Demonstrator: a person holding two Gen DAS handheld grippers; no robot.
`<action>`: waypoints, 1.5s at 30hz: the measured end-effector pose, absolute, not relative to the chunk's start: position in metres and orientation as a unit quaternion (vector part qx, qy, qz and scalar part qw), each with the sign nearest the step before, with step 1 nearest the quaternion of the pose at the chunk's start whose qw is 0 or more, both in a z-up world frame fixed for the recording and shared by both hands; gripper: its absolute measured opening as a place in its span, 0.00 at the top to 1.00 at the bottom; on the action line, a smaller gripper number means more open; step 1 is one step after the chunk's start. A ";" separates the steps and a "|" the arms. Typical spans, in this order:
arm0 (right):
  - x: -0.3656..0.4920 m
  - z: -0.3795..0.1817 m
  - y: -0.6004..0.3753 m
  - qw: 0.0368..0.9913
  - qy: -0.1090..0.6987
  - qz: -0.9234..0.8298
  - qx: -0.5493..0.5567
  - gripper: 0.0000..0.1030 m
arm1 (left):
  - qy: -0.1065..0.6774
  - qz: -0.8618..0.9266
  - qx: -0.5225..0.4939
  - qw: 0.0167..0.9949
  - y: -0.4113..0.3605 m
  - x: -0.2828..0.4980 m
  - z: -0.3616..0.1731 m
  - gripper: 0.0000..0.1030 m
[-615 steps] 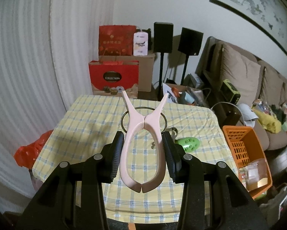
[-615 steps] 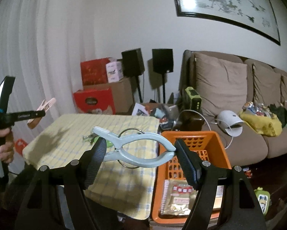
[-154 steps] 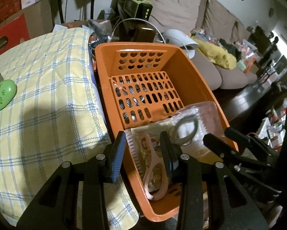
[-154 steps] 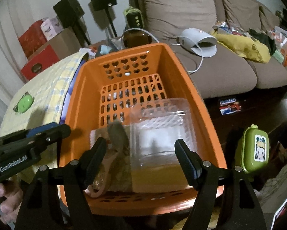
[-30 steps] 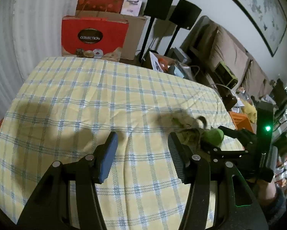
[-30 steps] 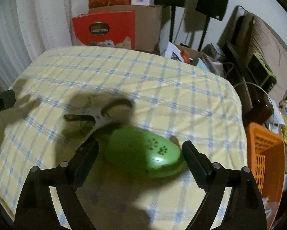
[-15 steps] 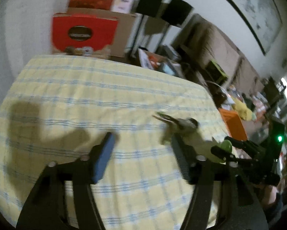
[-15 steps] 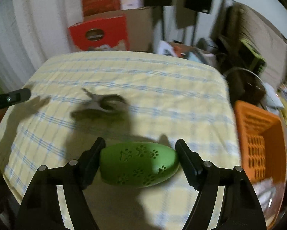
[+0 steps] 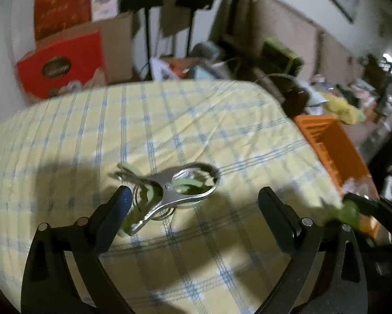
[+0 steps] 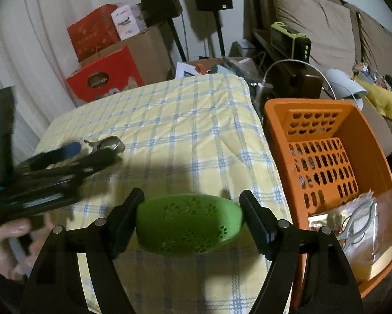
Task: Organize objects
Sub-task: 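Grasp the green egg-shaped object with the right gripper, then grasp the silver metal clip with the left gripper, then lift the silver clip with the left gripper while the right holds the green egg raised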
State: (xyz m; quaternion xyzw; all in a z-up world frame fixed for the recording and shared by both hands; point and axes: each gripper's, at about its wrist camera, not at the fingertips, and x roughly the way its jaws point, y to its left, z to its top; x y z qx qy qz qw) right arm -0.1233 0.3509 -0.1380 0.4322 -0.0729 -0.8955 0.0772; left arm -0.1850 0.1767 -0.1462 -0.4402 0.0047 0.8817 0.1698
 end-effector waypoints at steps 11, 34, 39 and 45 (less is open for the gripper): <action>-0.124 -0.150 0.360 0.074 -0.089 -0.891 0.438 0.25 | -0.021 0.886 -0.439 0.151 0.153 -0.185 -0.149 0.79; -0.094 -0.120 0.345 0.088 -0.088 -0.902 0.414 0.25 | -0.093 0.895 -0.407 0.155 0.059 -0.147 -0.092 0.99; -0.081 -0.104 0.338 0.101 -0.083 -0.907 0.400 0.25 | -0.084 0.904 -0.395 0.144 0.055 -0.130 -0.077 0.99; -0.060 -0.091 0.343 0.101 -0.094 -0.913 0.385 0.25 | -0.080 0.909 -0.387 0.134 0.054 -0.120 -0.068 0.99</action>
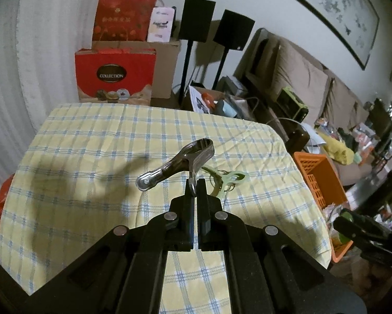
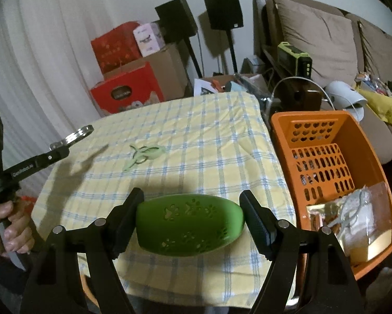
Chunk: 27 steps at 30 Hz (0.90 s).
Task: Organize objects
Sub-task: 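Lift the silver clip with the left gripper while the right holds the green egg raised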
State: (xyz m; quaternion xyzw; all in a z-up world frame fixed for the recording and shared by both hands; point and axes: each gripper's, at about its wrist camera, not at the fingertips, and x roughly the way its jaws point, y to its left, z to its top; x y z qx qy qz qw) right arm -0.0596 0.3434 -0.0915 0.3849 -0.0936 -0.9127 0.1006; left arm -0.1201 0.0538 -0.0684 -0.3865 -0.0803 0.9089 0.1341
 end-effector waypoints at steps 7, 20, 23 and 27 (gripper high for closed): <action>-0.031 -0.088 0.367 0.083 -0.089 -0.918 0.378 0.25 | -0.069 0.921 -0.366 0.113 0.047 -0.104 -0.050 0.99; -0.011 -0.089 0.390 0.092 -0.056 -0.919 0.380 0.25 | -0.052 0.929 -0.359 0.075 0.045 -0.089 -0.035 0.99; -0.011 -0.086 0.395 0.098 -0.048 -0.920 0.376 0.25 | -0.046 0.931 -0.355 0.073 0.052 -0.087 -0.031 0.99; -0.009 -0.079 0.399 0.107 -0.018 -0.923 0.370 0.25 | -0.036 0.939 -0.337 0.050 0.059 -0.083 -0.023 0.99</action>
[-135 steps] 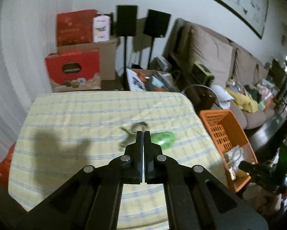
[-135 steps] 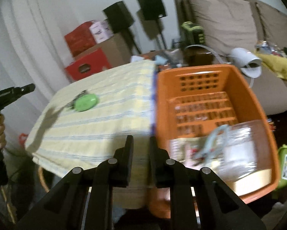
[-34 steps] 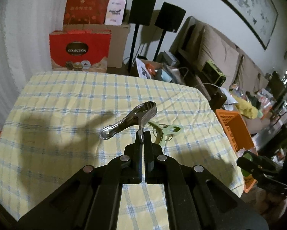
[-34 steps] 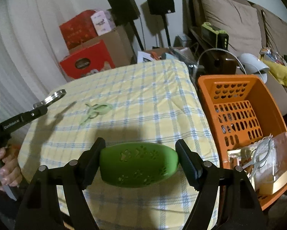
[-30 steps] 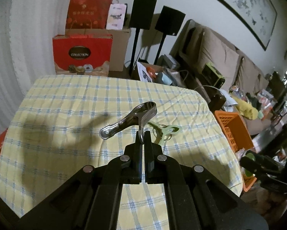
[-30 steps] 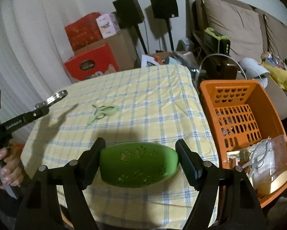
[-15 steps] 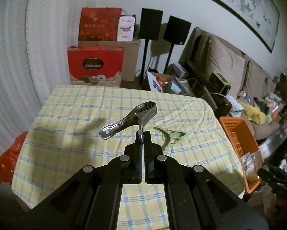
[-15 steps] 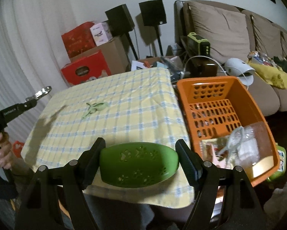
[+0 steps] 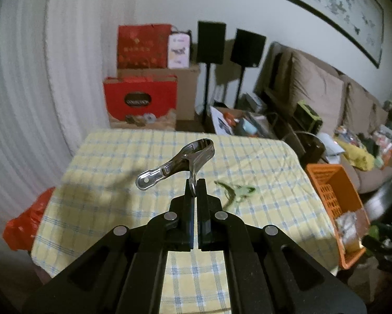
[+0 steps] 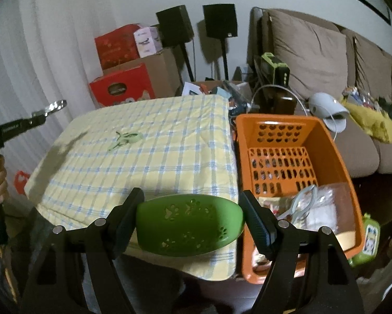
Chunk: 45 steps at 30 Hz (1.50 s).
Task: Organize objects
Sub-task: 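Lift the silver clip with the left gripper while the right holds the green egg raised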
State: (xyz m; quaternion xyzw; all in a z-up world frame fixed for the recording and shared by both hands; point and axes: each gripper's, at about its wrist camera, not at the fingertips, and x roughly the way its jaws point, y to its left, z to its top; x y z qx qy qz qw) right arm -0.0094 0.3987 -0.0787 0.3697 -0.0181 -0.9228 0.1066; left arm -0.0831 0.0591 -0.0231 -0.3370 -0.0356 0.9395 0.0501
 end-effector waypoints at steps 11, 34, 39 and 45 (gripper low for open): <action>-0.010 -0.081 0.422 0.117 -0.025 -0.923 0.366 0.25 | -0.044 0.944 -0.327 0.015 0.058 -0.082 -0.010 0.99; -0.013 -0.048 0.462 0.086 -0.033 -0.936 0.340 0.25 | -0.057 0.955 -0.290 0.034 0.101 -0.062 0.028 0.99; -0.013 -0.046 0.467 0.083 -0.038 -0.937 0.338 0.25 | -0.047 0.957 -0.283 0.044 0.116 -0.059 0.035 0.99; -0.013 -0.045 0.474 0.079 -0.044 -0.937 0.337 0.25 | -0.041 0.955 -0.289 0.050 0.127 -0.061 0.032 0.99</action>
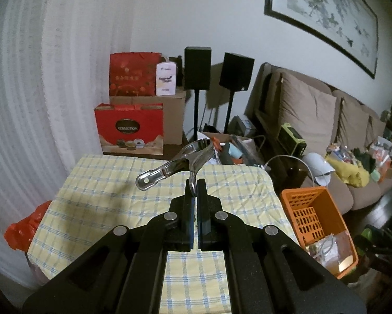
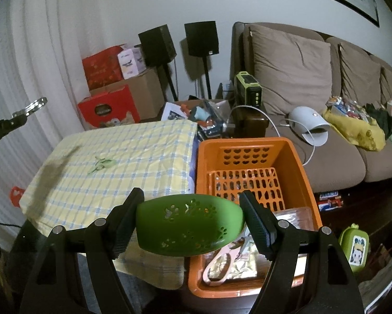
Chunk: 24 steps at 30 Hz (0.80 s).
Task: Organize objects
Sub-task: 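Lift the silver clip with the left gripper while the right holds the green egg raised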
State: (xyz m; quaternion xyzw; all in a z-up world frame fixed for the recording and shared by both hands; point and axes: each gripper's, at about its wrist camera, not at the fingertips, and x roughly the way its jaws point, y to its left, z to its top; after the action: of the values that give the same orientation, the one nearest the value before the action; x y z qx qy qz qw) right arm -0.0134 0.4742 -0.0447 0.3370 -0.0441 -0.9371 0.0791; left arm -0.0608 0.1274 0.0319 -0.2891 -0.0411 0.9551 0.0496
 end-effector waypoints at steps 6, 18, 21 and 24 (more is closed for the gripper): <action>-0.011 -0.041 0.483 0.076 -0.053 -0.939 0.332 0.25 | -0.032 0.955 -0.290 0.059 0.139 -0.060 0.032 0.99; -0.011 -0.040 0.496 0.059 -0.067 -0.939 0.331 0.25 | -0.011 0.951 -0.295 0.090 0.173 -0.059 0.033 0.99; -0.012 -0.041 0.497 0.058 -0.069 -0.939 0.333 0.25 | -0.002 0.950 -0.296 0.103 0.186 -0.057 0.032 0.99; -0.011 -0.040 0.499 0.057 -0.070 -0.939 0.332 0.25 | 0.003 0.949 -0.296 0.113 0.198 -0.054 0.032 0.99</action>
State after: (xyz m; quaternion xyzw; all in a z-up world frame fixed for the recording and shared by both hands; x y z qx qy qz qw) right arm -0.0114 0.4985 -0.0403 0.3323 -0.0703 -0.9388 0.0569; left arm -0.0541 0.1982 0.0321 -0.2957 0.0029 0.9485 0.1131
